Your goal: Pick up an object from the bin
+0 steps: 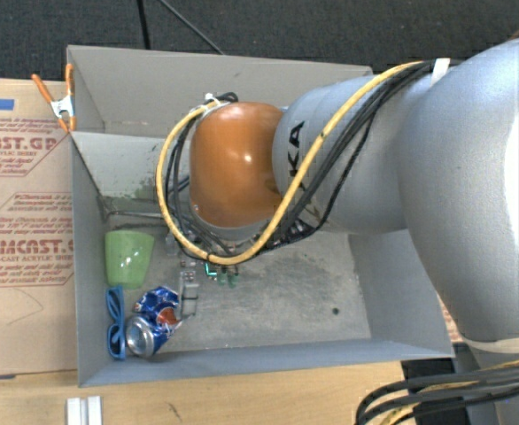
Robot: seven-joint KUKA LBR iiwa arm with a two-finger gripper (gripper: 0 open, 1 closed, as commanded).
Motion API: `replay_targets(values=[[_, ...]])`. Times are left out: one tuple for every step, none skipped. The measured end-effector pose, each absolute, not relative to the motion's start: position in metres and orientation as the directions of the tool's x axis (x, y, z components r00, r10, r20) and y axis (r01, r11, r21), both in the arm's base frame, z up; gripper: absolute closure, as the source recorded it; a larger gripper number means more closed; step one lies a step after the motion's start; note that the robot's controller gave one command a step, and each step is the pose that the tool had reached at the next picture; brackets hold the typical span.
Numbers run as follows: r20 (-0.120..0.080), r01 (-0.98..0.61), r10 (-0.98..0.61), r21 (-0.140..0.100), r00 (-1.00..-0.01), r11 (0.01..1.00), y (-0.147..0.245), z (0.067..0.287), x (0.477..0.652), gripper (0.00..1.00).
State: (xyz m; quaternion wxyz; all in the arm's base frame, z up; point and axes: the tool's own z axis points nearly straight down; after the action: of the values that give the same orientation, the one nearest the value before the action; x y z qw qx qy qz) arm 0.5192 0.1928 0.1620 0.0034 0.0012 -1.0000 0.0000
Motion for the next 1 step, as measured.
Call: replay_targets(values=[[0.004, -0.369, -0.369, 0.0, -0.929, 0.929, 0.2105, 0.0678, 0.504, 0.0]])
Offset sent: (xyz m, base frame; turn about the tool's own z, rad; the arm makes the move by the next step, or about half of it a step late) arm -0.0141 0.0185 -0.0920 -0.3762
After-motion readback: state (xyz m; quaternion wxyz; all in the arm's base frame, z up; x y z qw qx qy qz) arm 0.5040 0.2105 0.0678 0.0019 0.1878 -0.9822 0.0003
